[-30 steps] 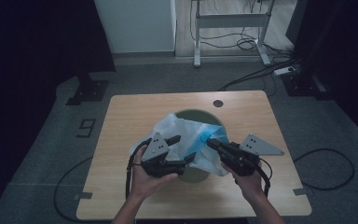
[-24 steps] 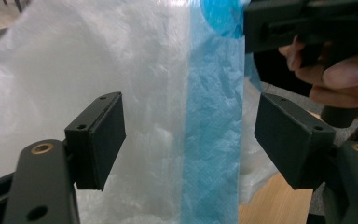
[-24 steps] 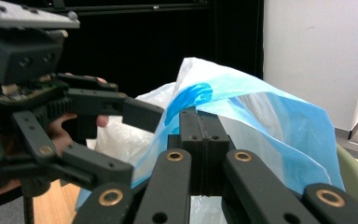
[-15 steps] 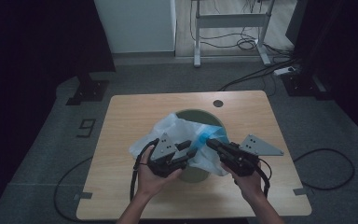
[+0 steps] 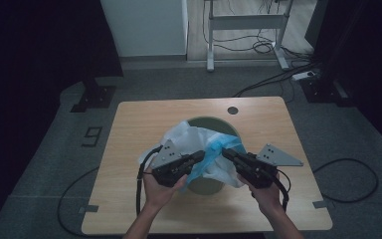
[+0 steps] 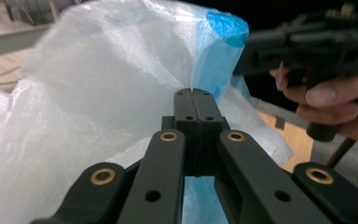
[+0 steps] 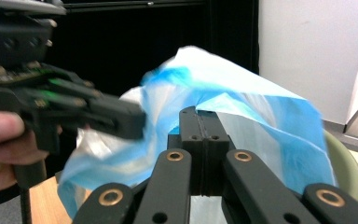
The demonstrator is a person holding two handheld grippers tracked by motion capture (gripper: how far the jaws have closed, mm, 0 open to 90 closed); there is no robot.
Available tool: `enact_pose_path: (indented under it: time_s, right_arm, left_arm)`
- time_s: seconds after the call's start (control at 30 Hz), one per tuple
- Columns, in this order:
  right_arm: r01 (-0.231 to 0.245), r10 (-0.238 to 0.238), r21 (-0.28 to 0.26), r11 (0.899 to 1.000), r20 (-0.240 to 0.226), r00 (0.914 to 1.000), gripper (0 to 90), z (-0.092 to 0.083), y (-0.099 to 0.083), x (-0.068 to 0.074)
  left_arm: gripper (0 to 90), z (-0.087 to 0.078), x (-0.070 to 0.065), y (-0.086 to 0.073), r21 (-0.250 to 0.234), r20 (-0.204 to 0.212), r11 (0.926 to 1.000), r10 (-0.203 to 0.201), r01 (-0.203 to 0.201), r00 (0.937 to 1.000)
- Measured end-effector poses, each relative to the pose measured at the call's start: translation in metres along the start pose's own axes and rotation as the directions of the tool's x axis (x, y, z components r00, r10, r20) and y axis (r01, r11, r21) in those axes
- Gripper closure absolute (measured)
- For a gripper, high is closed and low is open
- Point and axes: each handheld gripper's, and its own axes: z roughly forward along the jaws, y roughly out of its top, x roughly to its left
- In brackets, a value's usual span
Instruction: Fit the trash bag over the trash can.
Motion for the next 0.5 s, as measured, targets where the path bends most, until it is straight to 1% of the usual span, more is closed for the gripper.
enact_pose_path:
  time_s: [0.07,0.13,0.17,0.2,0.27,0.33,0.5]
  right_arm:
    - [-0.003,0.003,0.004,1.000,0.006,1.0000,89.3,-0.002,-0.002,-0.002]
    - [-0.006,0.006,0.006,1.000,0.012,0.9999,89.2,-0.004,-0.003,-0.004]
    - [-0.007,0.007,0.008,1.000,0.014,0.9999,89.3,-0.006,-0.004,-0.005]
    - [-0.007,0.007,0.010,1.000,0.017,0.9998,89.2,-0.007,-0.005,-0.007]
    - [-0.012,0.012,0.012,1.000,0.023,0.9997,89.3,-0.010,-0.007,-0.009]
    - [-0.012,0.012,0.013,1.000,0.027,0.9996,89.3,-0.012,-0.008,-0.011]
    - [-0.014,0.013,0.017,1.000,0.030,0.9995,89.3,-0.015,-0.011,-0.013]
  left_arm:
    - [90.0,-0.005,0.003,0.003,-0.027,-0.017,0.9996,-0.008,0.007,0.9998]
    - [90.0,-0.009,0.007,0.005,-0.038,-0.032,0.9992,-0.017,0.016,0.9993]
    - [90.0,-0.011,0.010,0.006,-0.041,-0.049,0.9990,-0.022,0.020,0.9986]
    - [90.0,-0.013,0.014,0.007,-0.046,-0.058,0.9985,-0.034,0.032,0.9977]
    - [90.0,-0.015,0.021,0.008,-0.051,-0.046,0.9964,-0.069,0.067,0.9965]
    - [90.0,-0.017,0.022,0.009,-0.056,-0.060,0.9967,-0.062,0.059,0.9962]
    - [90.0,-0.017,0.020,0.010,-0.052,-0.077,0.9979,-0.041,0.037,0.9962]
